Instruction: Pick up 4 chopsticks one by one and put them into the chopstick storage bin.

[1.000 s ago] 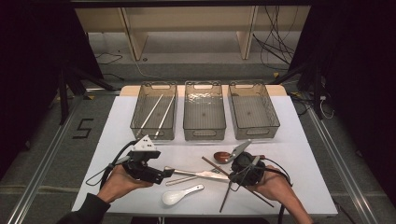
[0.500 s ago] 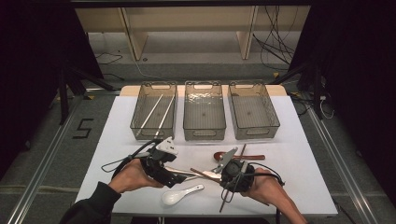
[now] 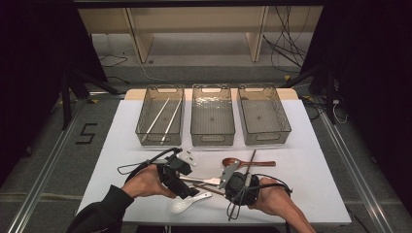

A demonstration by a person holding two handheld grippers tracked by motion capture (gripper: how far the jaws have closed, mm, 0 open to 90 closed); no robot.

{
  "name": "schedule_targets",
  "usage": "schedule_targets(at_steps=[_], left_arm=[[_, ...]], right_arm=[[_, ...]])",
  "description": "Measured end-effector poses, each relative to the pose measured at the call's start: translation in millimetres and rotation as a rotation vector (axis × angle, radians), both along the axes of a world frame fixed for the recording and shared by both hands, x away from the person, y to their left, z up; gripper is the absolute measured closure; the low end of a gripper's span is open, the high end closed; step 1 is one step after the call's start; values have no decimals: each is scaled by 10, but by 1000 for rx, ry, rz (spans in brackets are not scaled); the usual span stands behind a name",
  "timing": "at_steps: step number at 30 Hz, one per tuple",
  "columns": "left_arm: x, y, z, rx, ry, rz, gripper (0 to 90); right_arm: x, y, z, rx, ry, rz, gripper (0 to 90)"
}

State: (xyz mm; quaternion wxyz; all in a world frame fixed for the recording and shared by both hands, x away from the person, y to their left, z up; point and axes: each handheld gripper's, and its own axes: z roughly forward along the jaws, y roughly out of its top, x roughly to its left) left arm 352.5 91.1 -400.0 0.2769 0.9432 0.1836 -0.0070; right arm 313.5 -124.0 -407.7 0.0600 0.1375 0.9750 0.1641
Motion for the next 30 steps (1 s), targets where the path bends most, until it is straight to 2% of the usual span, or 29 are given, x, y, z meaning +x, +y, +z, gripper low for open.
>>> schedule_targets(at_steps=[4,13,30], left_arm=[[-14,-45,-13,5,7,-37,314],[-7,-114,-56,29,35,-83,400],[0,-196,-138,47,104,-147,593]], right_arm=[[-15,13,-10,-9,-2,20,852],[-39,39,-23,-9,-3,37,852],[-66,67,-37,-17,11,64,852]])
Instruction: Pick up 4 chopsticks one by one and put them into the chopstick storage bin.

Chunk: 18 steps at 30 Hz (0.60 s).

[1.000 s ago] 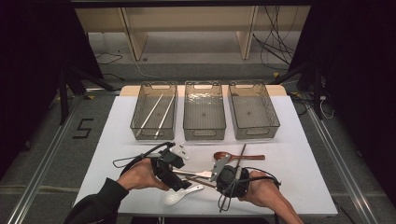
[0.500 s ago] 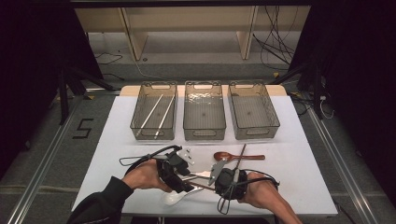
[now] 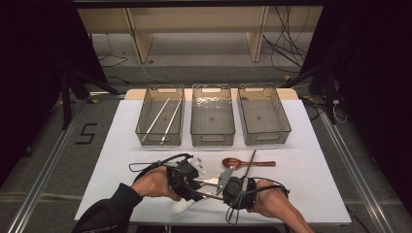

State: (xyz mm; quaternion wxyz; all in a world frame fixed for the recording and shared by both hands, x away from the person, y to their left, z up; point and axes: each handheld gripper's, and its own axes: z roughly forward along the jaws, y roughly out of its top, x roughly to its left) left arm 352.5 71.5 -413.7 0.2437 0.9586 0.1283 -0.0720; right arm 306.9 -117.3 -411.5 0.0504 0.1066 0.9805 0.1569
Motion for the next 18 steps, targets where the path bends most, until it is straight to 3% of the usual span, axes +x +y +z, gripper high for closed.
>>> schedule_targets(at_steps=[6,18], left_arm=[[0,-16,-34,-4,26,-13,657],[-6,-16,-52,0,36,-46,731]], right_arm=[[-6,7,-3,-5,5,14,852],[-21,15,-8,0,7,43,852]])
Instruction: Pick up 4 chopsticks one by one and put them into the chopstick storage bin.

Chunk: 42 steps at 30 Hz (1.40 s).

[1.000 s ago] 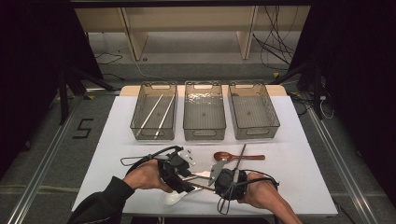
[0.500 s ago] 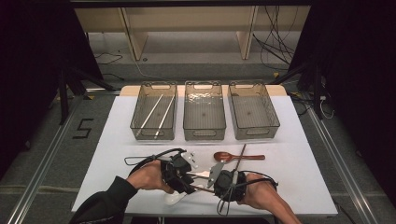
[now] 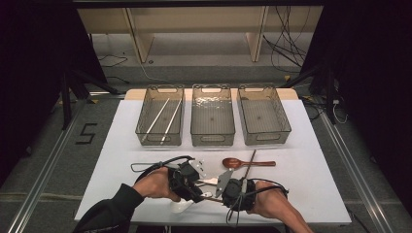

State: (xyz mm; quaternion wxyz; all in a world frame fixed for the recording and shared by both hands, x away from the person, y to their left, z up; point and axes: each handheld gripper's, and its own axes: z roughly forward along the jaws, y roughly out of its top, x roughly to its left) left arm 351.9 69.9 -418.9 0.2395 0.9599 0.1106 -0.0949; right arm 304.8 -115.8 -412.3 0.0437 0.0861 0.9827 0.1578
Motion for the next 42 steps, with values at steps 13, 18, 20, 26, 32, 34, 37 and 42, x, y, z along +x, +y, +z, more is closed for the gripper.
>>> schedule_targets(at_steps=[13,18,20,26,32,34,37,42], left_arm=[[-47,1,-13,-19,17,-80,814],[-84,4,30,-39,-12,-93,833],[-94,3,47,-40,-21,-88,834],[-61,43,79,-54,-47,-41,836],[15,133,133,-66,-79,26,836],[40,173,164,-70,-98,57,836],[71,244,230,-82,-145,108,836],[139,368,323,-115,-191,200,836]], right_arm=[[-19,-6,-11,-7,-27,31,831],[-17,-14,-3,-13,-29,28,819],[-7,-21,8,-8,-34,23,810],[40,-90,121,41,-69,-79,686],[91,-199,299,130,-116,-193,528],[117,-242,324,159,-123,-231,490],[133,-299,355,196,-139,-270,437],[122,-343,380,228,-138,-342,368]])
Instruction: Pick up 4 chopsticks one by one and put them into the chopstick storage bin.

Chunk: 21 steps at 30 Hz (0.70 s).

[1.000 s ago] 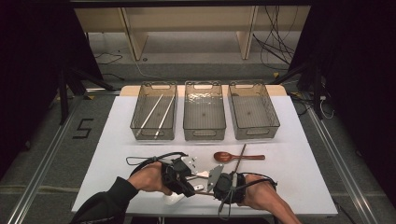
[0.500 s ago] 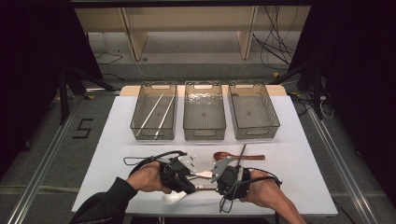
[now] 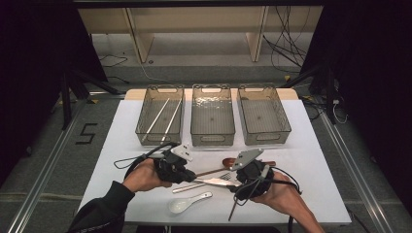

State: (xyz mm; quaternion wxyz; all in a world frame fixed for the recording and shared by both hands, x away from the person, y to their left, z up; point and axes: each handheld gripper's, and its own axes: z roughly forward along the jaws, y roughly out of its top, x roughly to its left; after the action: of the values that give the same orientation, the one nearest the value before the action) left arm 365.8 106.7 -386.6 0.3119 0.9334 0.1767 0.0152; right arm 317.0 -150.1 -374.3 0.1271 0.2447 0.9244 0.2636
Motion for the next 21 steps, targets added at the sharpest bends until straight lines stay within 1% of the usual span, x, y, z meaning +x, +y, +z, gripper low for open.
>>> schedule_targets(at_steps=[1,4,5,7,8,11,12,14,15,18,21], left_arm=[[14,23,10,-2,-3,12,836],[67,102,29,-11,-23,80,836],[84,132,38,-15,-27,104,836],[120,189,54,-19,-30,129,836],[135,214,60,-29,-30,148,837],[190,296,81,-26,-47,191,836],[203,322,87,-33,-48,206,836],[230,375,106,-52,-59,237,836],[247,401,121,-49,-65,247,836],[305,498,165,-69,-78,302,836],[374,620,199,-77,-94,349,836]], right_arm=[[-6,-4,2,8,4,-23,360],[7,-24,8,16,15,-63,331],[12,-30,5,29,27,-80,322],[24,-57,-3,51,40,-117,314],[33,-74,-10,56,45,-134,313],[51,-122,-50,57,32,-183,308],[56,-137,-66,56,44,-190,303],[60,-160,-100,53,50,-204,301],[61,-169,-119,52,55,-208,298],[63,-201,-160,45,69,-221,289],[62,-232,-197,46,83,-237,283]])
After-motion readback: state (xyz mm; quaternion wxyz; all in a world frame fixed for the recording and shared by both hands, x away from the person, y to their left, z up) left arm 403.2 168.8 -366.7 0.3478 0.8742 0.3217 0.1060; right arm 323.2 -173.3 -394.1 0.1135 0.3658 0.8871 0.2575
